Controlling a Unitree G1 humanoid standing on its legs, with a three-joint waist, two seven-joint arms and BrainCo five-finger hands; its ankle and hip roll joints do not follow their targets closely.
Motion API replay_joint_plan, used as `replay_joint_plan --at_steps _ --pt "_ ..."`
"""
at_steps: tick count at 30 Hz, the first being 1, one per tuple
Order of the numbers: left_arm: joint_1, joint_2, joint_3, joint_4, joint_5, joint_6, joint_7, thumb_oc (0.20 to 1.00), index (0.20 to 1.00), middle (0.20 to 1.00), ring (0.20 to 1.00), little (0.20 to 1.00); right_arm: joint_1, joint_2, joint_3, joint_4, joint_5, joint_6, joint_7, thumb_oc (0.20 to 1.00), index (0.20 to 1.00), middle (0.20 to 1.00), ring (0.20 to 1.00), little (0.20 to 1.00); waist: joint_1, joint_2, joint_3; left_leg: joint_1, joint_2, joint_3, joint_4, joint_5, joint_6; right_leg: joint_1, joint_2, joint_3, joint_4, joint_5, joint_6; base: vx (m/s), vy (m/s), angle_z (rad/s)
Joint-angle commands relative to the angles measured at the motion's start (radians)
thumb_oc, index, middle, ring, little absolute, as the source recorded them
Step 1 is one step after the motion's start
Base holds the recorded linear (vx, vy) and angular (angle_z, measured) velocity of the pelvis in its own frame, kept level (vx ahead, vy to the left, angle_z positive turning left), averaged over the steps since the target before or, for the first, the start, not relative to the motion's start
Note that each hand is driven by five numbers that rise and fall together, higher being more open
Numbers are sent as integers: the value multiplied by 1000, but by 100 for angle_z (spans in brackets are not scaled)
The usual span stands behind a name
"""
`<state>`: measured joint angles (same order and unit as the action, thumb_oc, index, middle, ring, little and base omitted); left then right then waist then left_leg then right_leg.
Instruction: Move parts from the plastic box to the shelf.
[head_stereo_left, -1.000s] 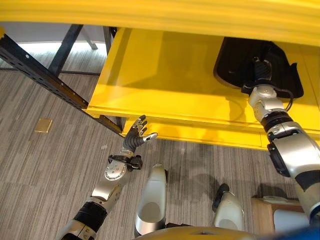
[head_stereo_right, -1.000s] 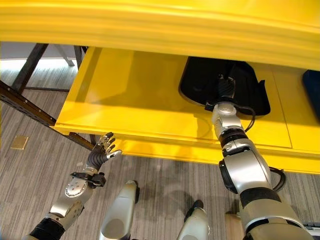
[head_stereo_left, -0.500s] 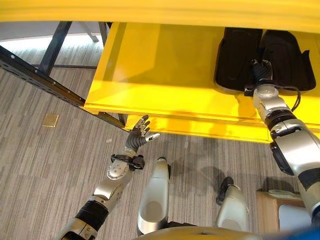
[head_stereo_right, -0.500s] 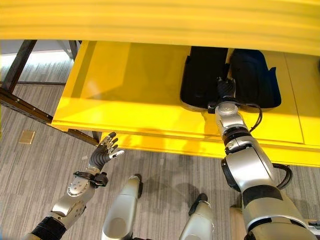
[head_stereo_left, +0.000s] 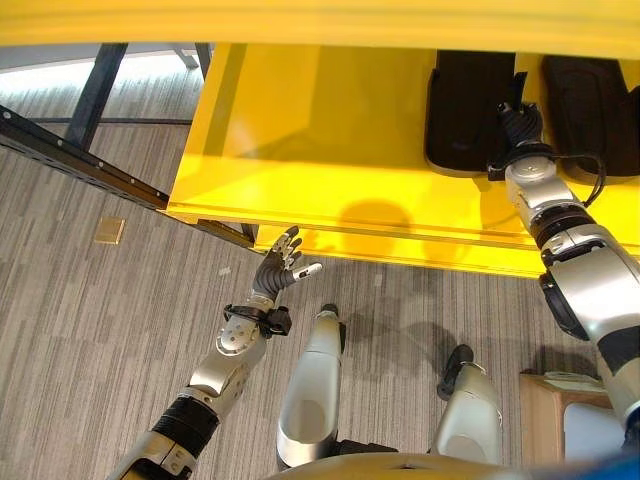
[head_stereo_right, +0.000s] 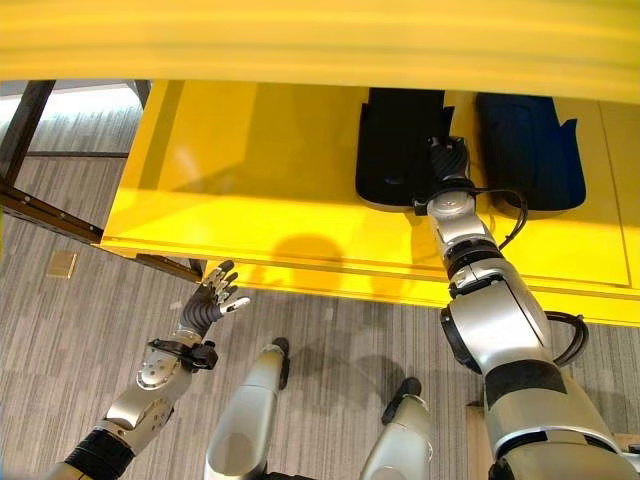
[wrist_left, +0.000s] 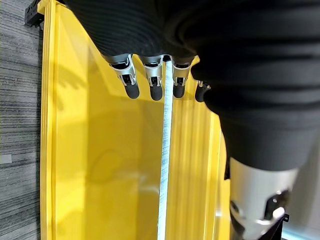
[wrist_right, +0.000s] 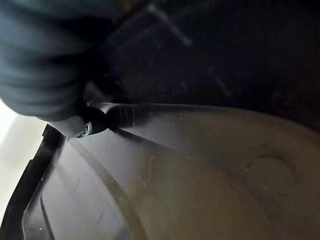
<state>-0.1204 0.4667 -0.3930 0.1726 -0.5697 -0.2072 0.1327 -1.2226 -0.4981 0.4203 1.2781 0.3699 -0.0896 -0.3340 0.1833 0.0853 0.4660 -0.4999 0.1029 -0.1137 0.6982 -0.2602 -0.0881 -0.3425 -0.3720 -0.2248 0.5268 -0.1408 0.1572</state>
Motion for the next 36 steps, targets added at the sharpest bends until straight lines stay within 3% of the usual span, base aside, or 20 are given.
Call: replay_joint_plan --at_steps 1,15,36 --pt "-38 35 -30 -53 -4 -61 14 1000 1000 1000 1000 1000 -114 -59 -22 -4 27 -53 -22 200 200 200 200 200 36 -14 -16 1 42 -18 -37 55 3 -24 -25 31 158 -59 -22 13 3 4" --pt "-43 40 -30 -66 -16 -63 20 1000 1000 1000 1000 1000 -162 -68 -4 -4 38 -55 -23 200 200 200 200 200 51 -13 -3 -21 30 -25 -27 53 8 -29 -30 22 169 -64 -22 2 0 1" --pt "-43 48 -27 -73 -30 -66 34 1000 1000 1000 1000 1000 -184 4 -54 17 128 -66 -28 200 200 200 200 200 52 -15 12 -32 27 -27 -13 45 9 -33 -32 27 179 -69 -27 0 0 0"
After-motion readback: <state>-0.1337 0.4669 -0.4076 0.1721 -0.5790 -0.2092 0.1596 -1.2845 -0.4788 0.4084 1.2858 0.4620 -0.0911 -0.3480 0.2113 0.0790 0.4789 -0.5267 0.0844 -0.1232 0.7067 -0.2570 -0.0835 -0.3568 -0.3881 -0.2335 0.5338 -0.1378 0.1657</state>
